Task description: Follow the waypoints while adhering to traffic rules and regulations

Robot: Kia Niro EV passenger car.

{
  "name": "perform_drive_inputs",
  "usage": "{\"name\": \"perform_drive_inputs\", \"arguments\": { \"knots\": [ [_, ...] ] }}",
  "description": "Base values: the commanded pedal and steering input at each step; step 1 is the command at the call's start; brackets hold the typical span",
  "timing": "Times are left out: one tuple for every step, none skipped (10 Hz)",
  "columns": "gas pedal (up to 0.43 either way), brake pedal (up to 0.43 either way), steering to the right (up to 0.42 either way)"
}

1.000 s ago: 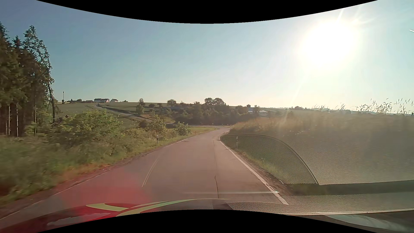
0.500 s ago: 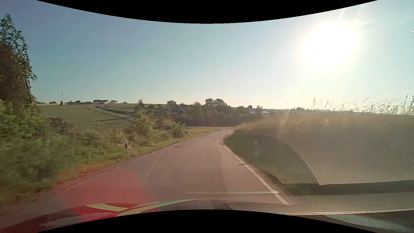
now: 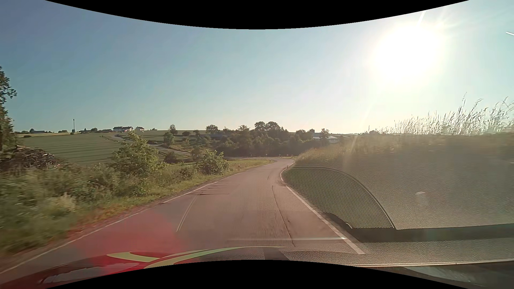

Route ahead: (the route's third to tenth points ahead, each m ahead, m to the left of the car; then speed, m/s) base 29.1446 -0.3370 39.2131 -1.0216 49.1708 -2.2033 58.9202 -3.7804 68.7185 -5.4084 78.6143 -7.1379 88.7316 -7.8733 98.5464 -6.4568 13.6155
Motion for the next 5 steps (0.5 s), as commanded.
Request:
{"name": "perform_drive_inputs", "arguments": {
  "knots": [
    [0.000,0.146,0.004],
    [0.000,0.146,0.005],
    [0.000,0.146,0.006],
    [0.000,0.146,0.007],
    [0.000,0.152,0.009]
  ]
}}
